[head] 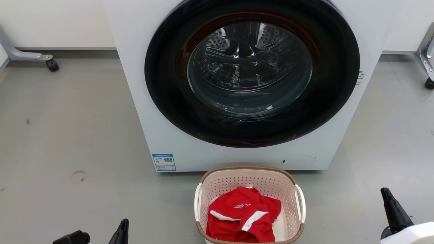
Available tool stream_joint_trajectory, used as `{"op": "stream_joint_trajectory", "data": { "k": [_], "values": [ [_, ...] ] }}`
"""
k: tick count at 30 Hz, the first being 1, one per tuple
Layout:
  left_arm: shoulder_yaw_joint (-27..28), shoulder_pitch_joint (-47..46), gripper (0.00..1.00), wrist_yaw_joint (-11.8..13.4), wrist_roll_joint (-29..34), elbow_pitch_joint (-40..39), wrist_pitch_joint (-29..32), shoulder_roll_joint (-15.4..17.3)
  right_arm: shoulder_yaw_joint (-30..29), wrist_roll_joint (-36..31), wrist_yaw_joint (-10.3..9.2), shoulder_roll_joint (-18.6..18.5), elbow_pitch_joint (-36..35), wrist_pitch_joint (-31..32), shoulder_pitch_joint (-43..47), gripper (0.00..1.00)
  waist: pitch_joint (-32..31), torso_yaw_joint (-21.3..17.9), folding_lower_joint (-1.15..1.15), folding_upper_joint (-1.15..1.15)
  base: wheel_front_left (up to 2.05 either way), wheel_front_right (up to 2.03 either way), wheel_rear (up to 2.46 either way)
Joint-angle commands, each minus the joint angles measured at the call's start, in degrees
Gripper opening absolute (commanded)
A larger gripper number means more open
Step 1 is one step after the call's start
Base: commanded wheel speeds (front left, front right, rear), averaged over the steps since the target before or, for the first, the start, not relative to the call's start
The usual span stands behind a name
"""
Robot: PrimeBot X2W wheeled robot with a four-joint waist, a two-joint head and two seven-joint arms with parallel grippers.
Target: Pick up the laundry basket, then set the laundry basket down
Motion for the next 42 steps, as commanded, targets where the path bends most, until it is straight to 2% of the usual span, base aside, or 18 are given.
{"op": "stream_joint_trajectory", "data": {
  "k": [1,42],
  "values": [
    [1.9,-3.3,0.0,-0.8,-1.3,-0.9,0.2,0.5,-1.0,1.4,-0.08,-1.4,-1.0,0.3,-3.6,0.0,0.0,-0.1,-0.01,0.0,0.0,0.0,0.0],
    [12.9,-7.5,0.0,-7.9,-19.6,3.3,4.2,-6.1,-8.4,18.0,-0.13,1.5,-0.8,6.8,-6.7,0.0,0.8,-1.6,-0.01,0.0,0.0,0.0,0.0]
  ]
}}
